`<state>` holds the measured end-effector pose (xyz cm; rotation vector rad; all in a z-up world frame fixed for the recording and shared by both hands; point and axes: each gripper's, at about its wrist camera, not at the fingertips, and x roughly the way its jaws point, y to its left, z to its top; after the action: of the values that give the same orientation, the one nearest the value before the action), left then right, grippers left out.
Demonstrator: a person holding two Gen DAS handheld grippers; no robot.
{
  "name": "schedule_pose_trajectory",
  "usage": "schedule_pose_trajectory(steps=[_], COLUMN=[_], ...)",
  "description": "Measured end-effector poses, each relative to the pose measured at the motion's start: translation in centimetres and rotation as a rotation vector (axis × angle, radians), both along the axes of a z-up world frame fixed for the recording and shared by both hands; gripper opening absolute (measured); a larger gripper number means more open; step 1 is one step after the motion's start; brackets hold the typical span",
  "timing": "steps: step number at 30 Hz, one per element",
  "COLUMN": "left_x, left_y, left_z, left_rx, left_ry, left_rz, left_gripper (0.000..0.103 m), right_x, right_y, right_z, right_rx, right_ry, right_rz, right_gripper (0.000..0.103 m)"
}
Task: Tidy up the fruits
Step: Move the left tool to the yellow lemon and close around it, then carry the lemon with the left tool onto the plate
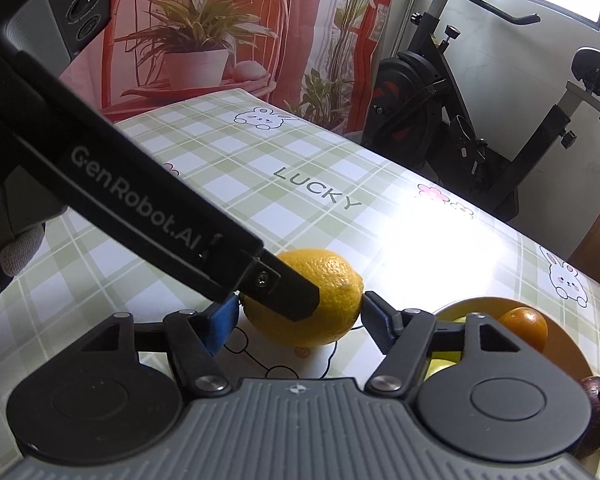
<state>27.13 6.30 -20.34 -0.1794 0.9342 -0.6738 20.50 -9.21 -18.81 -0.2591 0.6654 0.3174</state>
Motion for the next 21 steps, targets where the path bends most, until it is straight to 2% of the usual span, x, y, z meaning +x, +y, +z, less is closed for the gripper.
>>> schedule_pose_trajectory(steps=[6, 10, 21], left_x=[0.0, -0.9, -4.1], left_y=[-0.6, -1.1, -2.6], left_z=[-0.5, -0.4, 3.5], left_rx=[-0.017, 0.004, 0.022], left_ry=[0.014, -0.011, -0.142], left_rz=[-0.006, -0.009, -0.034], left_gripper=[0.056, 0.055, 0.055], right_x=[-0.1, -0.5, -4.3], right_y=[-0.3, -0.5, -1.9], right_z=[-0.4, -0.2, 2.7], right_rx=[0.011, 0.048, 0.160], right_ry=[0.009, 0.010, -0.125], right_rz=[-0.026, -0.050, -0.134], right_gripper=[0.069, 0.068, 0.069])
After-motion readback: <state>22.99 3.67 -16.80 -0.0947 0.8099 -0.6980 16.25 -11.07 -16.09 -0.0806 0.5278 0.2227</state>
